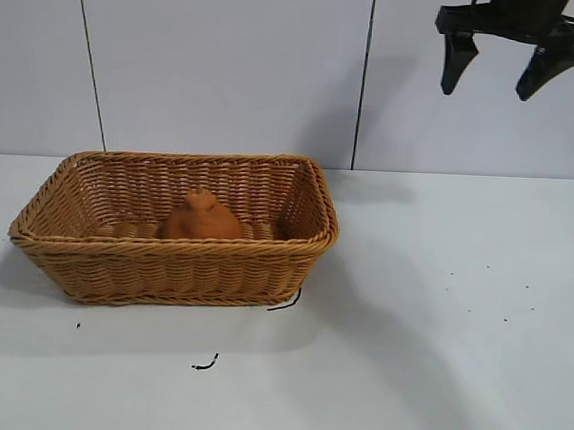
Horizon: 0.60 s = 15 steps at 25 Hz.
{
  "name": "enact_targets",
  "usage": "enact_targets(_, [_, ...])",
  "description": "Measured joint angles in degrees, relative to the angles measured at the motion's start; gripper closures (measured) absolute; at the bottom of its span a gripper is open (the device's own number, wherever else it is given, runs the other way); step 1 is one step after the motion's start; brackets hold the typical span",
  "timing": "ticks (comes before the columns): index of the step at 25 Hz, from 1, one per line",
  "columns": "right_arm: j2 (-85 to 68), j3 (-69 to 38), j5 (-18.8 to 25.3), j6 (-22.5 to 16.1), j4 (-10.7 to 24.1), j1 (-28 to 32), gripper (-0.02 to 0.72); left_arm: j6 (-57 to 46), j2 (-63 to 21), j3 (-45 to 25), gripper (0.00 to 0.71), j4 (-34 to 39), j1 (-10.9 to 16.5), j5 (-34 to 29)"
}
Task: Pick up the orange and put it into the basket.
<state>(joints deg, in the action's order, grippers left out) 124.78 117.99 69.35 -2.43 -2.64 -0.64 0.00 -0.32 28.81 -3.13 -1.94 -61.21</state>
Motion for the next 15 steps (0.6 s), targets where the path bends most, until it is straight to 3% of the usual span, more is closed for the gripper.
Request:
enact_targets(8, [-11.7,-23.0,0.0,0.6,-0.1,0.0,0.069,0.0,0.0,0.0,0.071,0.0,0.0,0.0])
enact_targets(15, [-32.7,-48.5,0.0,0.7,-0.7,0.0,0.069,0.0,0.0,0.0,0.071,0.0,0.0,0.0])
